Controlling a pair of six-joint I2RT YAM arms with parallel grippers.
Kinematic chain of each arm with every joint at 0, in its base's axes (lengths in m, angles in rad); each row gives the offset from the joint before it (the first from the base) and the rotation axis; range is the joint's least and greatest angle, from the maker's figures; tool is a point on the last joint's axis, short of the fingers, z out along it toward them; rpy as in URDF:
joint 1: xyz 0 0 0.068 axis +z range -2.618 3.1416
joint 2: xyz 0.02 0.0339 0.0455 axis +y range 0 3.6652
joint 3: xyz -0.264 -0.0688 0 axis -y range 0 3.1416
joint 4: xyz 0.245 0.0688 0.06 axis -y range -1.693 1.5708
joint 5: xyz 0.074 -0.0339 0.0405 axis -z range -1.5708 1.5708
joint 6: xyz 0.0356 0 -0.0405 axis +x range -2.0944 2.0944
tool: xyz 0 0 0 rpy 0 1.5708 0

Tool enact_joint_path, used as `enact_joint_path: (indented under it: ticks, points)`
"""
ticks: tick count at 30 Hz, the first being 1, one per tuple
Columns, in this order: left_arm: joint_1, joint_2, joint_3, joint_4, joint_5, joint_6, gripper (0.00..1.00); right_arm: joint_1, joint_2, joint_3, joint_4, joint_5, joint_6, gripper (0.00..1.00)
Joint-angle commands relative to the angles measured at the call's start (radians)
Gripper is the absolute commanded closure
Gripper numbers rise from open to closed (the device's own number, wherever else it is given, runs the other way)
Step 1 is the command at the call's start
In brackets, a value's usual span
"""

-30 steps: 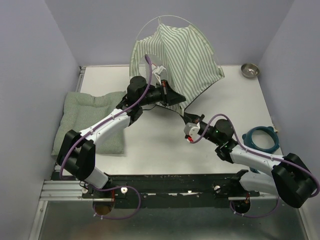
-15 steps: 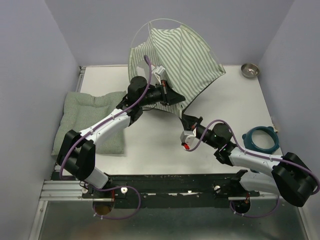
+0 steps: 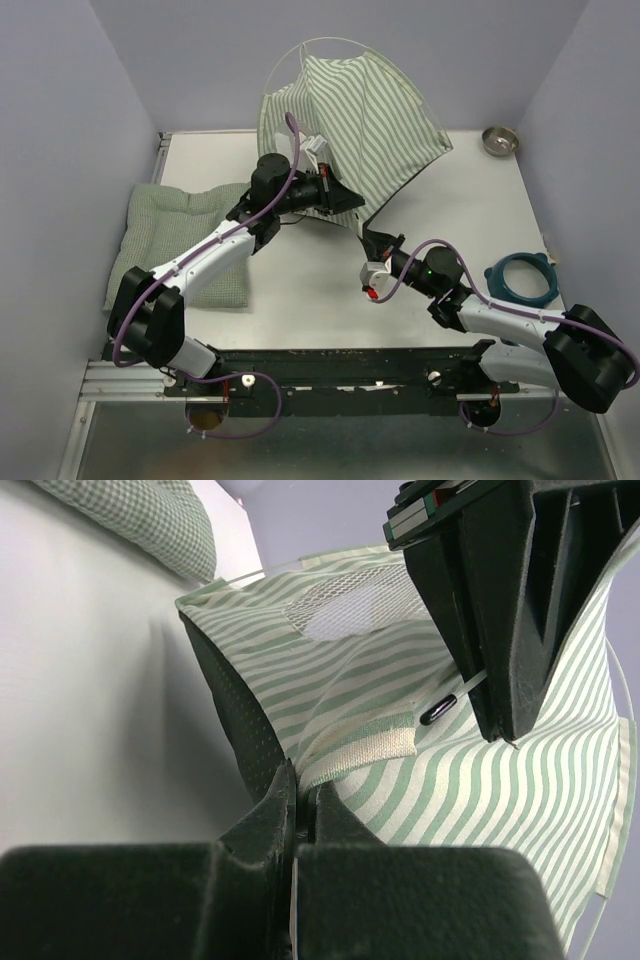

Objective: Set up the pet tent

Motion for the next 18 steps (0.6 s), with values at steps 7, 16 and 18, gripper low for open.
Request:
enact_joint_path:
  ticks: [7, 16, 18]
  points:
    - [0.056, -0.044, 0.010, 0.062, -0.136, 0.083, 1.00, 0.031, 0.004, -0.033, -0.124, -0.091, -0.023, 0.99]
    - [0.056, -0.034, 0.006, 0.038, -0.155, 0.092, 1.00, 0.031, 0.003, -0.047, -0.123, -0.096, -0.031, 0.99]
    - [0.056, -0.035, 0.006, 0.021, -0.176, 0.100, 1.00, 0.031, -0.003, -0.055, -0.118, -0.105, -0.046, 0.99]
